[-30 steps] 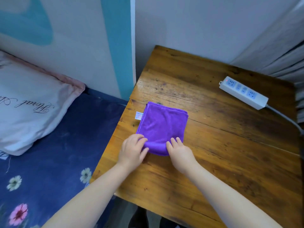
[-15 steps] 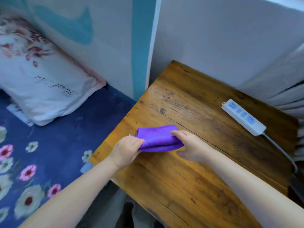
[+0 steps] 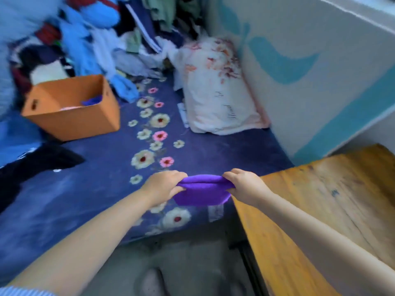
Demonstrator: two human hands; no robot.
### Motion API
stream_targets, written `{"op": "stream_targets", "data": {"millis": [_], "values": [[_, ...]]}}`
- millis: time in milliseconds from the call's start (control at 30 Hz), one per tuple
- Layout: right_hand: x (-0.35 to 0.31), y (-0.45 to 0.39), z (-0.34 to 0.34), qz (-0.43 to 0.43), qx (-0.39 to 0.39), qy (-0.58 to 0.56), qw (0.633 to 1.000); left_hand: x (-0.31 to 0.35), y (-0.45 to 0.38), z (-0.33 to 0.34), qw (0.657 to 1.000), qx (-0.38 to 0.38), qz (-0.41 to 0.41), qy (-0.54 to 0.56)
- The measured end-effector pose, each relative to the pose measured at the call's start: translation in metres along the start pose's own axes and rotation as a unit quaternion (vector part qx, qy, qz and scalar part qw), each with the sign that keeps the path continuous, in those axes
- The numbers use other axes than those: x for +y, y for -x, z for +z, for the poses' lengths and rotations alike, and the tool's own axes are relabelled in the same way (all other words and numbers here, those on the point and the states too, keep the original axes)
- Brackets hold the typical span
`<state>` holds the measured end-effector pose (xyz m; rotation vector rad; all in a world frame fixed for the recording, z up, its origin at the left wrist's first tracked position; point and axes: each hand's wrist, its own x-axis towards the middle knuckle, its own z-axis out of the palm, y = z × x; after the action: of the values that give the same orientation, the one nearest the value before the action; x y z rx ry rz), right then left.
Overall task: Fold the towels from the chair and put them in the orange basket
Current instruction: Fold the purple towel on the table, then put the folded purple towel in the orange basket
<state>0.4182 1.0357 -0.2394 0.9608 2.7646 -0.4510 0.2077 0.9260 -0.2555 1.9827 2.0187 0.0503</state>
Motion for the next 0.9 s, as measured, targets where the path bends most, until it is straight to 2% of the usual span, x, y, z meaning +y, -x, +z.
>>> {"op": "stream_targets", "data": {"millis": [100, 300, 467, 567, 900], "values": [[-0.079, -0.052, -0.003, -0.040, -0.004, 0.033, 0.999, -0.070, 0.048, -0.020, 0.995, 0.006, -0.094, 0.030], [-0.218, -0.136, 0.004, -0.102, -0.018, 0.066, 0.992, -0.199, 0.132, -0.045, 0.976, -0.012, -0.185, 0.111], [-0.318, -0.209, 0.005, -0.139, -0.031, 0.060, 0.988, -0.296, 0.183, -0.067, 0.965, 0.006, -0.257, 0.053], [-0.350, -0.244, 0.002, -0.139, -0.043, 0.064, 0.987, -0.335, 0.185, -0.077, 0.959, 0.001, -0.284, -0.005], [-0.399, -0.405, -0.034, -0.146, -0.067, 0.035, 0.986, -0.470, 0.129, -0.123, 0.950, 0.006, -0.310, 0.037]]}}
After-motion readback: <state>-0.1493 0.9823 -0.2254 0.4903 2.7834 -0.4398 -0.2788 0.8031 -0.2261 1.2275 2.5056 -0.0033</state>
